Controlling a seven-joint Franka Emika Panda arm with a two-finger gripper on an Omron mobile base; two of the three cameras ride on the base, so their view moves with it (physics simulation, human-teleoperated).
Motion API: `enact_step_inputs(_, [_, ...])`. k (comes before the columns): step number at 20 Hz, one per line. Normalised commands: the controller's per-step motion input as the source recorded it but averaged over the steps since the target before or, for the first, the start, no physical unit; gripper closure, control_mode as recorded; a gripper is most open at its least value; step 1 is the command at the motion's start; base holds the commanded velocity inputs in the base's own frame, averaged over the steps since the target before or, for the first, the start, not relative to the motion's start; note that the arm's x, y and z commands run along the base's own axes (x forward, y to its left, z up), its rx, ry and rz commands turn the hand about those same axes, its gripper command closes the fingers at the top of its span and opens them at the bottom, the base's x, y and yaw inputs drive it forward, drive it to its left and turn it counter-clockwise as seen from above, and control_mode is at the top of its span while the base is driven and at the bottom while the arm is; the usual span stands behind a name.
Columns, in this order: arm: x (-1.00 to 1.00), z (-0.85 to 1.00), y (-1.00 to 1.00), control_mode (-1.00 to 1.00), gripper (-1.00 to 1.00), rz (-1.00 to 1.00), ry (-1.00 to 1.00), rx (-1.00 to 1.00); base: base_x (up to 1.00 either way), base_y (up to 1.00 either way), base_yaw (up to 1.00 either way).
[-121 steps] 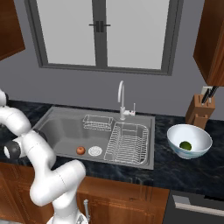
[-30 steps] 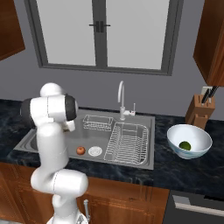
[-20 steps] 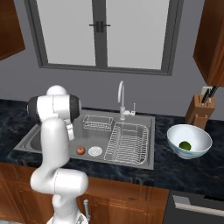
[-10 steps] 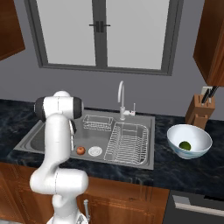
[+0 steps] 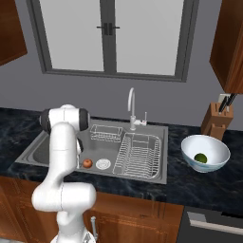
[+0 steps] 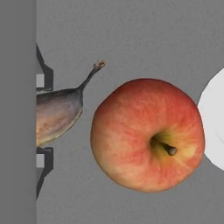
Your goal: There is a mixed pile of frozen fruits and vegetables on the counter. Locate all the frozen vegetables and place the items in a bowl on the counter. Take all the frozen fruits and defrost them in a running sink.
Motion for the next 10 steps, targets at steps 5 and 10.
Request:
enact_step_inputs(5, [0.01,0.00,0.00,-1.00,-1.00,-0.01,0.01,0.00,0.00,0.00,0.00])
enact_step_inputs(10, [0.00,0.69,-0.02,-1.00,-1.00,0.00,0.03,0.06,0.00,0.00,0.00])
